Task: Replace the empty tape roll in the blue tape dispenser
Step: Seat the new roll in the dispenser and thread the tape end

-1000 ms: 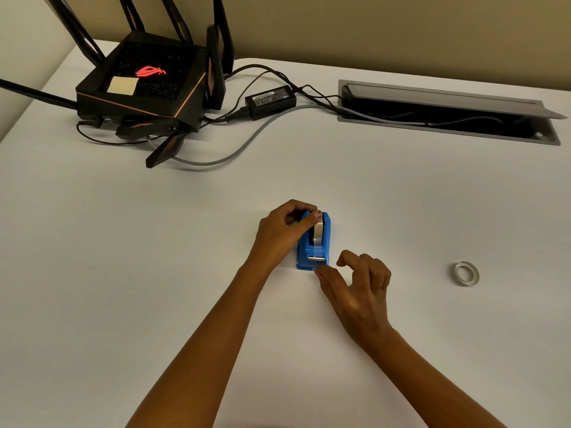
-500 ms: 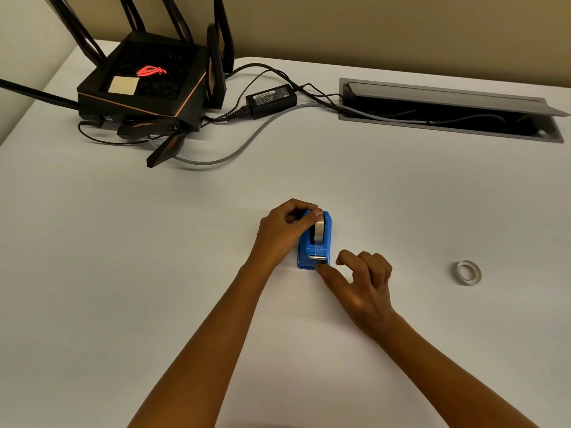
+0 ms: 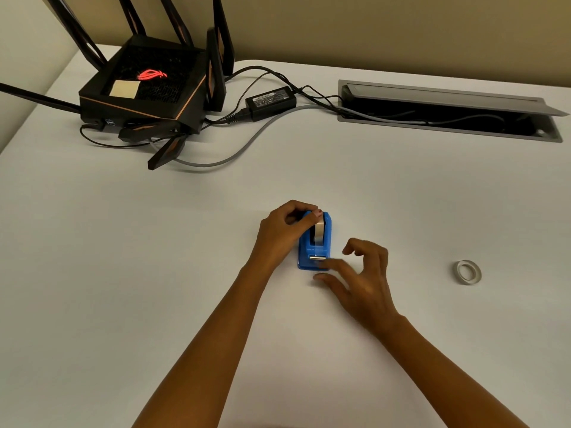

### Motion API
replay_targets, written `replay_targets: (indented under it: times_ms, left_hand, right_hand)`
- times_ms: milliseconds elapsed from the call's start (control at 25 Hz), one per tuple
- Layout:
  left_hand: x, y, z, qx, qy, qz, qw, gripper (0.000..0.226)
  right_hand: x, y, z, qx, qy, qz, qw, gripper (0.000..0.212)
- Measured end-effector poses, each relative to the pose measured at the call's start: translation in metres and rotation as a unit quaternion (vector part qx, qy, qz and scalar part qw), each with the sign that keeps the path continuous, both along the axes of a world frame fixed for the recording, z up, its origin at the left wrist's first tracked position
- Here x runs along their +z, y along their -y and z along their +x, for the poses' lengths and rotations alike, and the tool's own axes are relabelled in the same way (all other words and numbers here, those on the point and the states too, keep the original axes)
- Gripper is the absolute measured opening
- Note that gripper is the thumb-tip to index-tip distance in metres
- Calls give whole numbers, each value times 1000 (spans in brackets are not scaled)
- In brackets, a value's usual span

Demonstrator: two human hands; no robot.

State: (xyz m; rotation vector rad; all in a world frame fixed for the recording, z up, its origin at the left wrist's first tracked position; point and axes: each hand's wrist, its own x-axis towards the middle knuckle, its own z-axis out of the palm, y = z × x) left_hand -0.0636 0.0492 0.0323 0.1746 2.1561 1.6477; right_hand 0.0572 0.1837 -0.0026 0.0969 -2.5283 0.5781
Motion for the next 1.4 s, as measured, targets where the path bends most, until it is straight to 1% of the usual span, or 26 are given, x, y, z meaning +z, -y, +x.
replay_targets:
  times_ms: [120, 200, 320, 400, 600, 720, 880, 1080, 1280, 1400]
  left_hand:
    - [0, -1, 0, 1, -5, -5, 1000, 19]
    - [0, -1, 0, 2, -8, -6, 1000, 20]
    - [1, -1, -1, 1, -5, -12, 1000, 21]
    - [1, -2, -2, 3, -1, -18, 1000, 22]
    - [2, -3, -3, 4, 1, -29, 1000, 14]
    - [2, -3, -3, 6, -2, -29, 1000, 13]
    - [2, -3, -2, 8, -5, -27, 1000, 14]
    - [4, -4, -1, 9, 1, -27, 1000, 15]
    - [6, -5, -3, 15, 4, -40, 999, 14]
    - [9, -8, -3, 13, 4, -47, 999, 17]
  right_hand:
    - [7, 2, -6, -53, 46, -102, 992, 50]
    - [8, 6, -11, -63, 60, -122, 989, 61]
    - [6, 9, -14, -62, 73, -133, 986, 65]
    - [4, 10, -13, -63, 88, -159, 981, 69]
    - [-1, 9, -14, -76, 131, -202, 968, 84]
    - [-2, 7, -15, -80, 154, -220, 960, 93]
    - [-3, 6, -15, -67, 169, -206, 961, 97]
    - [-5, 4, -17, -84, 171, -218, 957, 106]
    - [-7, 2, -19, -82, 179, -198, 960, 103]
    - [-6, 2, -21, -81, 183, -187, 962, 101]
